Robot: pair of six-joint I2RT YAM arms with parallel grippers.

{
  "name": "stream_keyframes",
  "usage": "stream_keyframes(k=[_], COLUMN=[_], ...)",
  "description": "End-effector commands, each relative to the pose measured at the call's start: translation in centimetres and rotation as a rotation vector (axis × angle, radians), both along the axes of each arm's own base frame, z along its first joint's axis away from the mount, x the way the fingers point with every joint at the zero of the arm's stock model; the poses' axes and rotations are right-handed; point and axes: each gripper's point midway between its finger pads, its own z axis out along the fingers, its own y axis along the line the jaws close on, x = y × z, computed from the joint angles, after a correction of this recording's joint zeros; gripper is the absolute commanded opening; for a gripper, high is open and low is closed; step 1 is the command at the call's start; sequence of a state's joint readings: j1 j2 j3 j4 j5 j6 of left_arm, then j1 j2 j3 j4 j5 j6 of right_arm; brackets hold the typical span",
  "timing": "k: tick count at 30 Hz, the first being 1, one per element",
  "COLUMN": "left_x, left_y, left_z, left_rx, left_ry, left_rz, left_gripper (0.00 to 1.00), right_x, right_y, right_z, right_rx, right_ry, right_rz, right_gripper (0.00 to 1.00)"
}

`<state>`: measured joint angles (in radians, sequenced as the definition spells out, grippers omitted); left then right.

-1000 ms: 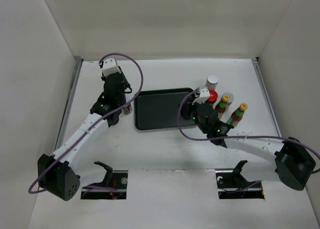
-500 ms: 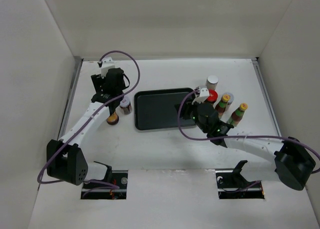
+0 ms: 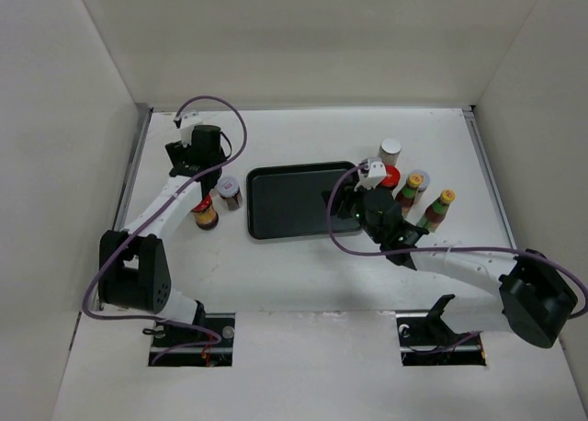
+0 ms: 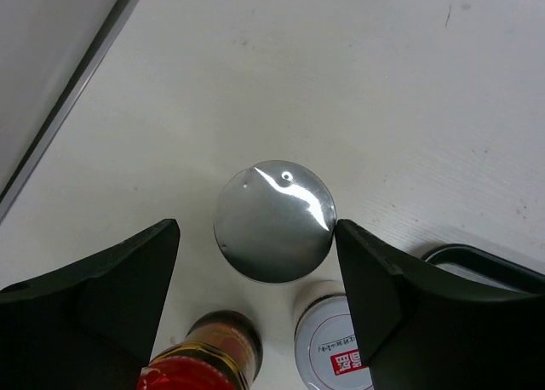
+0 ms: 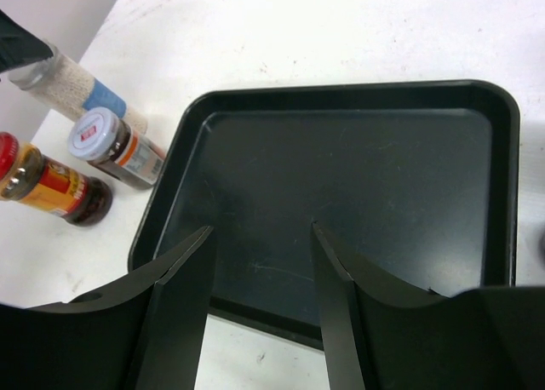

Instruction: Organize the condiment bottles

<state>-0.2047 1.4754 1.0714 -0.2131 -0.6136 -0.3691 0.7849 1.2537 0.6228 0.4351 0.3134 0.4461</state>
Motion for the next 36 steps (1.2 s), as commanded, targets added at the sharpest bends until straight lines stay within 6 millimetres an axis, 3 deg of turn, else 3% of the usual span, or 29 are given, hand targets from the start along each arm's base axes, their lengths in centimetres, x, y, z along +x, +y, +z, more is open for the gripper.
stream_keyframes(k=[1, 8, 11, 13, 16, 20, 23, 26, 29, 32, 36], left_x=[1.7, 2.5, 2.6, 2.7, 2.6, 2.2, 2.1, 2.4, 2.1, 1.7, 1.1], left_y=[-0.3, 0.2, 0.4, 0.4, 0.4, -0.6, -1.6, -3.7, -7.2, -10.9, -15.1], left_z=[0.9, -0.4, 0.5, 2.1, 6.0, 11.6, 14.8, 16.2, 16.7, 15.9, 13.4], left_rx=[-0.05, -0.06, -0.067, -0.082, -0.084, -0.065, -0.029, -0.014, -0.027, -0.042, -0.076], left_ry=[-0.056, -0.043, -0.081, -0.145, -0.277, -0.42, -0.482, -0.491, -0.494, -0.474, -0.423], left_rz=[-0.01, -0.004, 0.012, 0.018, 0.024, 0.018, -0.014, -0.079, -0.169, -0.258, -0.357], left_gripper=[0.73, 0.64, 0.57, 0.53, 0.49, 0.47, 0.47, 0.47, 0.47, 0.47, 0.46], right_x=[0.6, 0.7, 0.8, 0.9, 1.0, 1.1, 1.5, 1.8, 1.9, 2.0, 2.1], right_y=[0.7, 0.8, 0.6, 0.6, 0.7, 0.8, 0.1, -0.8, -1.2, -1.6, -1.7], right_z=[0.9, 0.6, 0.5, 0.5, 0.2, -0.2, -0.4, -0.3, -0.2, 0.0, -0.3], right_rx=[0.044, 0.038, 0.039, 0.04, 0.037, 0.041, 0.051, 0.07, 0.082, 0.086, 0.088], right_ry=[-0.026, -0.018, -0.019, -0.02, -0.015, -0.007, -0.002, 0.0, -0.002, -0.01, -0.003], right_rz=[0.007, 0.012, 0.007, 0.006, 0.007, 0.007, -0.02, -0.042, -0.051, -0.066, -0.072], right_gripper=[0.55, 0.55, 0.55, 0.55, 0.55, 0.57, 0.63, 0.68, 0.7, 0.7, 0.7])
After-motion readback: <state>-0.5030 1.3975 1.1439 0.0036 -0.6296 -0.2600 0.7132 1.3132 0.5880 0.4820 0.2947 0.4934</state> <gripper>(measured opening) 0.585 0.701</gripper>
